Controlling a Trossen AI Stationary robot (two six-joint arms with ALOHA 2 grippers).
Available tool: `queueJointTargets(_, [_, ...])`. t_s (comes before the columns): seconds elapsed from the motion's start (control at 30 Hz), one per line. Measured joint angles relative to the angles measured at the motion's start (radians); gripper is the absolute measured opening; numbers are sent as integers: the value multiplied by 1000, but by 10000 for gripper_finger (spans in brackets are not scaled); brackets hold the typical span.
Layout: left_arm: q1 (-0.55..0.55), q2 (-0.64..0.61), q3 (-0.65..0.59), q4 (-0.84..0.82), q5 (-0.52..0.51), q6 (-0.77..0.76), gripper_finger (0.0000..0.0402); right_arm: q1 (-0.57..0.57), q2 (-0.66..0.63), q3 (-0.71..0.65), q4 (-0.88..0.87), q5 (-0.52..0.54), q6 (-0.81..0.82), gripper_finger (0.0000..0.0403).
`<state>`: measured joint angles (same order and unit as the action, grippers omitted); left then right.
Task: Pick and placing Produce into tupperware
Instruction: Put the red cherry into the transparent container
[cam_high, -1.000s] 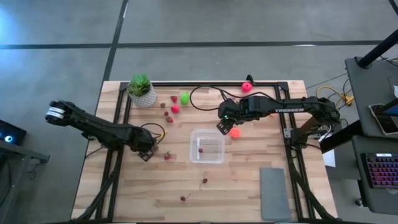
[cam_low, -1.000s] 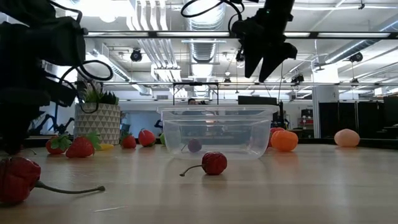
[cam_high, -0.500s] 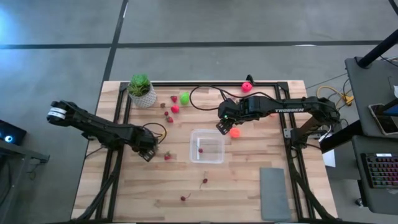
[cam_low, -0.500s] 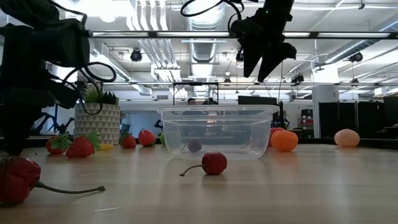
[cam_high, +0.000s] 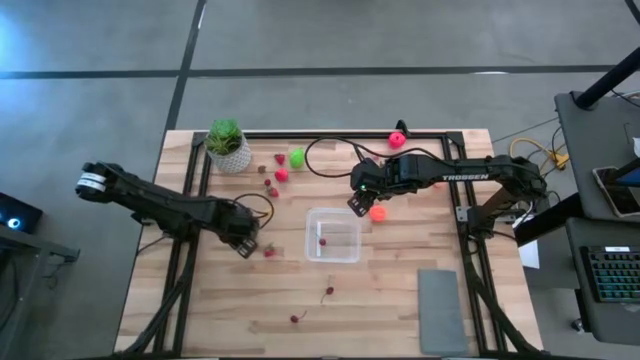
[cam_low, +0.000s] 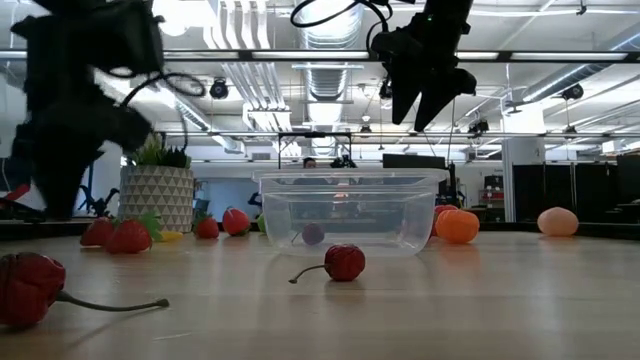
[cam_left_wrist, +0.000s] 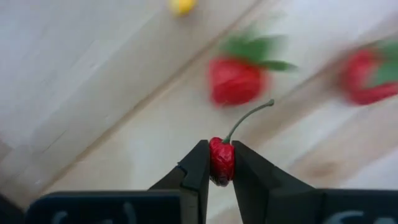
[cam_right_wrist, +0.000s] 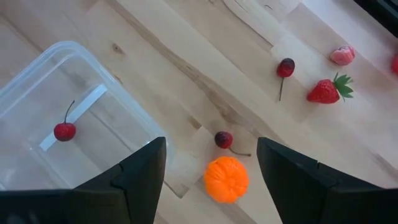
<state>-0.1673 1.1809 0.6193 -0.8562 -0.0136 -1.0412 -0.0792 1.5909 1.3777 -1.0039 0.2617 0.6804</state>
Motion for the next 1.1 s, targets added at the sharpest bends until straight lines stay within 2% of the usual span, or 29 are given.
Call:
queueJointTargets(0.07, [-3,0,57,1,-41,1,38,0,0,0,-1,-10,0,244])
queueJointTargets(0.17, [-10,2,166,22,-159,45,38,0,0,0,-1,-27,-1,244])
queueJointTargets(0.27, [-7,19,268,95,-282,173,38,0,0,-1,-2,-30,-1,244])
queueJointTargets(0.33, [16,45,313,172,-309,284,38,0,0,-1,-2,-29,1,244])
queueJointTargets(0.43, [59,109,356,300,-279,421,38,1,-16,-2,-6,-7,34,244])
queueJointTargets(0.63, [113,289,382,558,-111,625,38,59,-184,1,-23,232,204,244])
queueJointTargets(0.9, [112,488,480,568,-20,732,43,135,-344,-7,-227,284,424,244])
queueJointTargets(1.1, [117,509,552,570,-22,714,110,187,-362,-55,-267,323,448,244])
